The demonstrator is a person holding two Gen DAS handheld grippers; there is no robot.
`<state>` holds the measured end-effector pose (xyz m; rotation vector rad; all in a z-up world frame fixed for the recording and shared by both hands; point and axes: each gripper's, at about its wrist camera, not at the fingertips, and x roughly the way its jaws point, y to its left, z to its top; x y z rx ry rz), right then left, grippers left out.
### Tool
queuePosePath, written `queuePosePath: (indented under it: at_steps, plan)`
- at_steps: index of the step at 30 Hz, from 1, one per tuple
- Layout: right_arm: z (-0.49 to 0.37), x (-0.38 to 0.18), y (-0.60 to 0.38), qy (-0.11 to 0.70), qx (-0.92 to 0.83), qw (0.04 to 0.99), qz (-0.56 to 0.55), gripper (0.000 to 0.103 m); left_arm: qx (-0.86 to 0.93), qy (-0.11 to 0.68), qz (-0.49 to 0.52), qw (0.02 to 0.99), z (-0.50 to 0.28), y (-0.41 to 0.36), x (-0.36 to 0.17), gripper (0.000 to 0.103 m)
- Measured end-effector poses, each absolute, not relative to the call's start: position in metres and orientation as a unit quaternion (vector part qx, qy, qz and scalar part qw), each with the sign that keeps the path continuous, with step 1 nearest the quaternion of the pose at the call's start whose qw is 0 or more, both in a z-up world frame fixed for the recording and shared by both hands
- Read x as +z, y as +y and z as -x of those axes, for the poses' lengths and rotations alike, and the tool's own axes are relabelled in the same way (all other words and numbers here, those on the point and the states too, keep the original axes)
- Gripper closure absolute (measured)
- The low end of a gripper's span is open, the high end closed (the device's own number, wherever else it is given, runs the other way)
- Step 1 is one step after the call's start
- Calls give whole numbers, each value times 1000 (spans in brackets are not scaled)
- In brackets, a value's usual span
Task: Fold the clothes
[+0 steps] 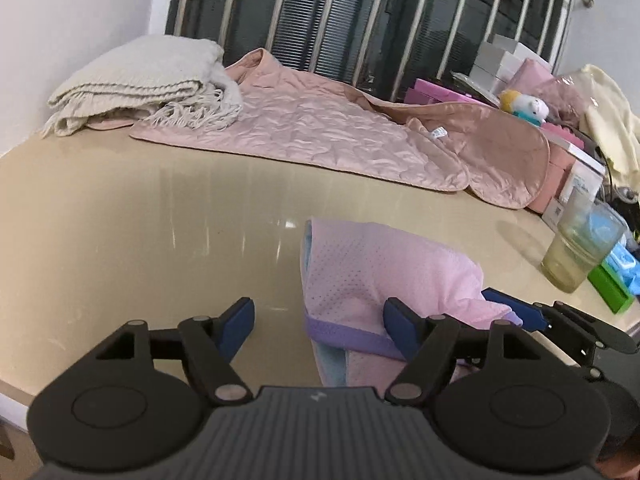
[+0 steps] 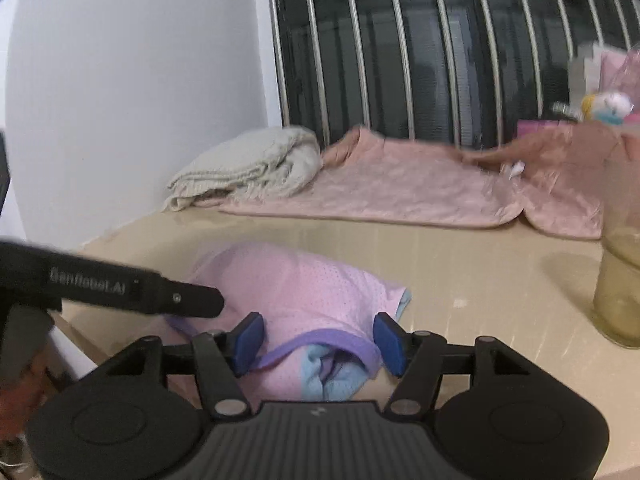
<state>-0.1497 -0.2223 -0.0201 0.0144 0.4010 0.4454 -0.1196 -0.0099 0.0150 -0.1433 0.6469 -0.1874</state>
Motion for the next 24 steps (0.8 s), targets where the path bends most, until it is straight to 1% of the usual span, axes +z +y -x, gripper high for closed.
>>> queuePosePath:
  at_steps: [3, 5, 6, 8, 10, 11, 12, 13, 14, 15, 17, 20, 21, 22, 24]
  plan:
    - [158, -29, -222, 167, 222, 961, 1, 42, -102, 312, 70, 942, 124, -10, 14, 36]
    - [155, -31, -228, 165, 232, 959, -5, 40, -113, 310, 73, 941, 126, -10, 13, 46]
    - [156, -31, -230, 165, 238, 957, -7, 40, -120, 311, 74, 940, 126, -11, 13, 49]
    - [158, -32, -233, 163, 246, 955, -9, 40, -135, 316, 84, 935, 126, -12, 13, 65]
    - [158, -34, -234, 160, 252, 954, -9, 40, -145, 322, 98, 931, 124, -11, 13, 70]
    - [158, -33, -235, 161, 256, 953, -8, 42, -149, 324, 103, 929, 124, -11, 13, 75]
    - [157, -33, -235, 162, 259, 952, -7, 49, -152, 325, 108, 927, 123, -11, 13, 77]
    - [158, -33, -235, 163, 269, 949, -9, 63, -154, 325, 114, 926, 124, -10, 12, 79]
    - [159, -33, -235, 165, 277, 946, -14, 68, -155, 324, 115, 926, 124, -10, 12, 81]
    - [160, -32, -234, 167, 282, 945, -16, 77, -154, 322, 114, 927, 124, -11, 13, 83]
    - [161, -30, -231, 172, 287, 942, -19, 80, -152, 313, 103, 932, 127, -14, 16, 90]
    - [159, -24, -233, 176, 297, 938, -27, 86, -153, 296, 89, 939, 128, -18, 25, 92]
    - [158, -21, -234, 175, 300, 937, -28, 87, -155, 291, 92, 940, 126, -18, 28, 92]
    - [157, -17, -234, 174, 302, 937, -28, 87, -158, 286, 95, 940, 124, -17, 32, 94]
    - [154, -7, -234, 169, 302, 938, -21, 87, -164, 273, 90, 944, 119, -18, 42, 95]
